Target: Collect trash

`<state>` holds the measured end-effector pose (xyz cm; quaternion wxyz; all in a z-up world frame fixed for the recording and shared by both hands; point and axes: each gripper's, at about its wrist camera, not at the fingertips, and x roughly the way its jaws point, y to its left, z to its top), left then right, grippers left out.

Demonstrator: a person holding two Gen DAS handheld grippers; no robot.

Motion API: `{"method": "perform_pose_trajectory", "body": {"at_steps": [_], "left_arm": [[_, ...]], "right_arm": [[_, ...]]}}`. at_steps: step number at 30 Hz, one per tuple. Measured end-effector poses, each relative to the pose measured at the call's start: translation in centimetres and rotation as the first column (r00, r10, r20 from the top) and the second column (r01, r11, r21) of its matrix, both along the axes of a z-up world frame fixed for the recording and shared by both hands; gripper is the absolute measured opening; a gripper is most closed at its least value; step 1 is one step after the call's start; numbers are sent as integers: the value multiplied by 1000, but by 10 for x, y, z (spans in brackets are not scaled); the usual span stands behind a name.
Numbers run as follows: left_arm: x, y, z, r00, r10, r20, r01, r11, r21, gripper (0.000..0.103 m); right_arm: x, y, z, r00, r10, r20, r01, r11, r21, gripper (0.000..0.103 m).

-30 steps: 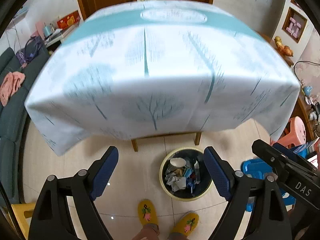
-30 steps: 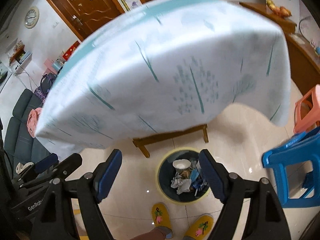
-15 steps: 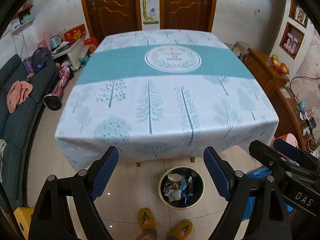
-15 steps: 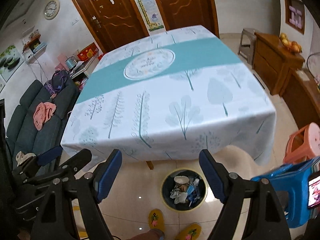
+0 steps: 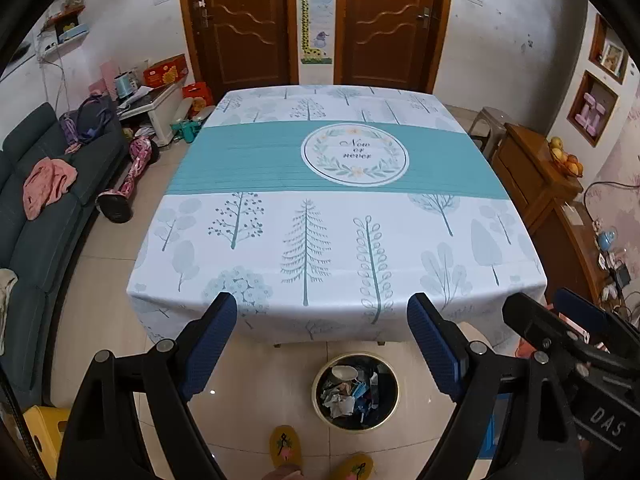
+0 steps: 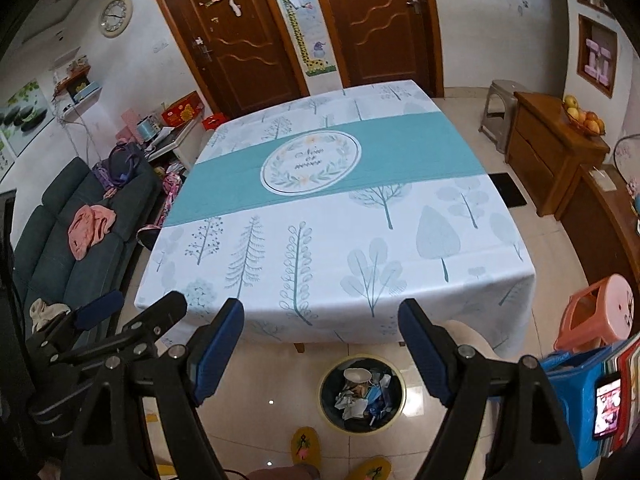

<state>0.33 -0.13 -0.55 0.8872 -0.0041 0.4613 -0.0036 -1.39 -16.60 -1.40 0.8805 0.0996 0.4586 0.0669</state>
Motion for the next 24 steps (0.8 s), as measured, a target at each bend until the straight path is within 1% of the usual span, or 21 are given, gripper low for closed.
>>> {"method": "perform_pose_trajectory", "body": {"at_steps": [5, 14, 24], "left_arm": [[2, -2, 7, 1000, 12, 19, -12, 1000, 1, 86], [3, -8, 14, 999, 22, 46, -23, 1000, 5, 86], [4, -12, 17, 998, 22, 61, -24, 1000, 20, 86]], "right_arm": [[4, -1, 10, 1000, 10, 30, -10, 1000, -11, 80], [6, -6, 18, 998, 17, 53, -16, 1000, -15, 80], [7, -8, 20, 998, 15, 57, -14, 1000, -17, 80]]}}
